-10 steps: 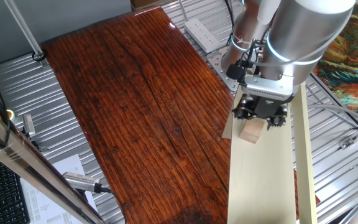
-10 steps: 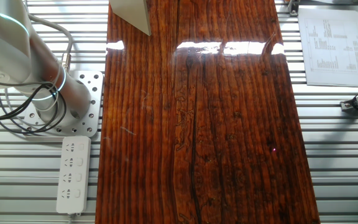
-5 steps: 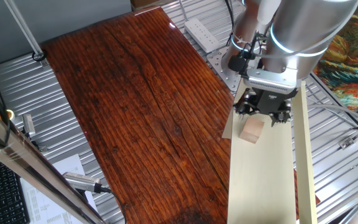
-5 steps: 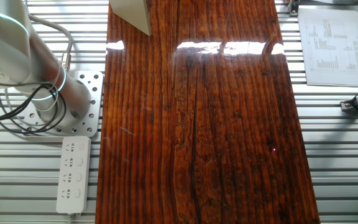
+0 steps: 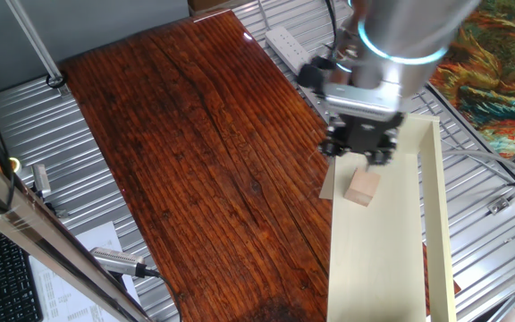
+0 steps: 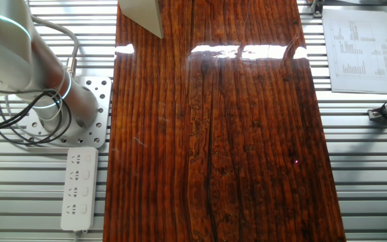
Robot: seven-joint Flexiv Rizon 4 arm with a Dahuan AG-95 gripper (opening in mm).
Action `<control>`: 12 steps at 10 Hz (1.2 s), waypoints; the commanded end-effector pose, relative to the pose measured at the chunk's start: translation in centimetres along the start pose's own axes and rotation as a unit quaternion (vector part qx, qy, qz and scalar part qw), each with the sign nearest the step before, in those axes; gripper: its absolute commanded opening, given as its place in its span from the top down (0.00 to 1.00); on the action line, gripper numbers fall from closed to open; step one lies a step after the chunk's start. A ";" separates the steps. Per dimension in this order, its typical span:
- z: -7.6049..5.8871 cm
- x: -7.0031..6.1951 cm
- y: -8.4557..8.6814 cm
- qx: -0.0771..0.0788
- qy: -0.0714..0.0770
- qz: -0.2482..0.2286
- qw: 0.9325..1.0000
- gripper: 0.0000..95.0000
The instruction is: Put the object on the shelf
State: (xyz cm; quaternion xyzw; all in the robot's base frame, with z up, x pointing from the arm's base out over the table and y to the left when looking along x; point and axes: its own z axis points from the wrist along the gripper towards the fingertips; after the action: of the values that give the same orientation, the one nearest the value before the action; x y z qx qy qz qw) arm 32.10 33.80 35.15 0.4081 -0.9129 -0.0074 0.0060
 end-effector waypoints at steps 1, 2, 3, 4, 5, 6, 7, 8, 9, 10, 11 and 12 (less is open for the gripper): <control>-0.1 -0.5 -2.1 0.000 0.001 -0.004 1.000 0.60; -0.1 -0.8 -3.6 0.000 0.001 -0.010 1.000 0.60; -0.1 -1.3 -5.7 0.001 0.002 -0.021 1.000 0.60; 0.0 -1.5 -7.3 0.003 0.006 -0.023 1.000 0.60; 0.2 -1.4 -8.7 0.009 0.014 -0.020 1.000 0.80; 0.6 -0.9 -9.3 0.011 0.014 -0.014 1.000 0.80; 1.2 -0.3 -9.9 0.010 0.007 -0.012 1.000 1.00; 1.6 0.0 -10.2 0.011 0.008 -0.006 1.000 1.00; 1.7 0.0 -10.2 0.012 0.009 -0.005 1.000 1.00; 1.5 -0.4 -9.9 0.011 0.010 0.004 1.000 1.00; 1.5 -0.4 -9.9 0.006 0.013 0.030 0.999 1.00; 1.5 -0.4 -9.9 0.005 0.013 0.036 0.999 1.00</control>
State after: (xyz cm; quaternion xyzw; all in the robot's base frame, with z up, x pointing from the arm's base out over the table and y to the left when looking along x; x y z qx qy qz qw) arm 39.64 27.43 33.44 0.3796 -0.9250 0.0028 0.0151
